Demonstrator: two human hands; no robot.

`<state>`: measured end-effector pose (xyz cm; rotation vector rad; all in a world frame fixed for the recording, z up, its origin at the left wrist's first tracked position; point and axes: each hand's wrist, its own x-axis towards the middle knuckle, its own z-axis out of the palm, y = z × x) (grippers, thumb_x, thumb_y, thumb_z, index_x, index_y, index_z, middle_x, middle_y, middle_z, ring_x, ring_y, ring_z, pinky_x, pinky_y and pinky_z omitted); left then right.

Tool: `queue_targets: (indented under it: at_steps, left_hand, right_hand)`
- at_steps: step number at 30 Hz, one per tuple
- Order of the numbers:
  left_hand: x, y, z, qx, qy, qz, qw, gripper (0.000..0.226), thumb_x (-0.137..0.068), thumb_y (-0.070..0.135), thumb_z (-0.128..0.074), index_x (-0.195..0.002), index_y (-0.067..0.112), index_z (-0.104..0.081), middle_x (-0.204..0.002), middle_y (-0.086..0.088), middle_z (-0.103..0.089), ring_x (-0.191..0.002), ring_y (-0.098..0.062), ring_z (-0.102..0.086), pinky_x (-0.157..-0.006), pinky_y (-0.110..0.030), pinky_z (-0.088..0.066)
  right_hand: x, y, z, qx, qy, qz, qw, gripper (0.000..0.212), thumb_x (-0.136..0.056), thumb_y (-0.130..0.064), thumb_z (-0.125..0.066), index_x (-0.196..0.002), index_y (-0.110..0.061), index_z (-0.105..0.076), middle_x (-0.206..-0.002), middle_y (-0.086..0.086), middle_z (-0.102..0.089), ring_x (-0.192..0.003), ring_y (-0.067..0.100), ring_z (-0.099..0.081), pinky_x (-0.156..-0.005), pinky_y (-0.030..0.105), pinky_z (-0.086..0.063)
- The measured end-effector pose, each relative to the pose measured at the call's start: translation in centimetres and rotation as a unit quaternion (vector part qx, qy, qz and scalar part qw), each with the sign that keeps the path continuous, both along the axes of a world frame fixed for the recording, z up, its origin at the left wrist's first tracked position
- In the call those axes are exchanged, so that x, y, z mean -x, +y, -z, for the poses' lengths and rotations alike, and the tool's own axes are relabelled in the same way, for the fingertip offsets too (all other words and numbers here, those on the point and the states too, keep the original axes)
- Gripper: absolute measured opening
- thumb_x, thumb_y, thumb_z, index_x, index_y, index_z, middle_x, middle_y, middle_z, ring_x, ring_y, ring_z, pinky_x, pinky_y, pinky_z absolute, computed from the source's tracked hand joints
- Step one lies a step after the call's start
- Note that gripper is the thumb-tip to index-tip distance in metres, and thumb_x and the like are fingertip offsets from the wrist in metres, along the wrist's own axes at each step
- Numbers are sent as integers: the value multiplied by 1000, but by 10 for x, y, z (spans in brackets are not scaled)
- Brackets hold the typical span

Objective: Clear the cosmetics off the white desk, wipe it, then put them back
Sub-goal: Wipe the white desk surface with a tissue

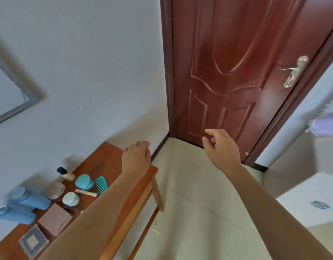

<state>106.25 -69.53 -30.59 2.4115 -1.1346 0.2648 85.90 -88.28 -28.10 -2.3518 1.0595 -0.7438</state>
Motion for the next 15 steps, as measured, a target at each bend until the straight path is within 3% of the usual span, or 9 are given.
queue_targets:
  at_steps: [2,6,10,15]
  left_hand:
    - [29,-25,-2,4,-11,17,1000,18,-89,11,-57,-101,16,-70,-94,0,-68,-78,-21,-64,-78,-40,-49]
    - [86,-79,-4,-18,-11,41,999,11,-93,23,-54,-91,21,-64,-74,6,-66,-67,-18,-61,-75,-38,-47]
    - [143,-134,-4,-4,-30,78,996,26,-97,36,-53,-79,18,-61,-63,5,-63,-61,-22,-58,-71,-37,-44]
    - [209,-196,-6,19,-24,142,989,12,-92,16,-56,-96,16,-67,-78,-2,-69,-72,-29,-63,-71,-39,-46]
  right_hand:
    - [37,-19,-16,21,-39,14,999,30,-95,-34,-55,-123,-26,-61,-118,-10,-60,-93,5,-60,-78,28,-46]
    - [114,-52,-43,51,-90,47,994,28,-96,-33,-55,-121,-24,-63,-114,-10,-63,-93,4,-60,-81,30,-52]
    - [190,-76,-70,76,-150,84,982,16,-95,-31,-58,-107,-26,-67,-101,-12,-65,-87,2,-59,-80,29,-52]
    - [273,-90,-116,85,-249,146,954,8,-94,-25,-59,-95,-30,-66,-96,-12,-66,-88,6,-63,-79,28,-52]
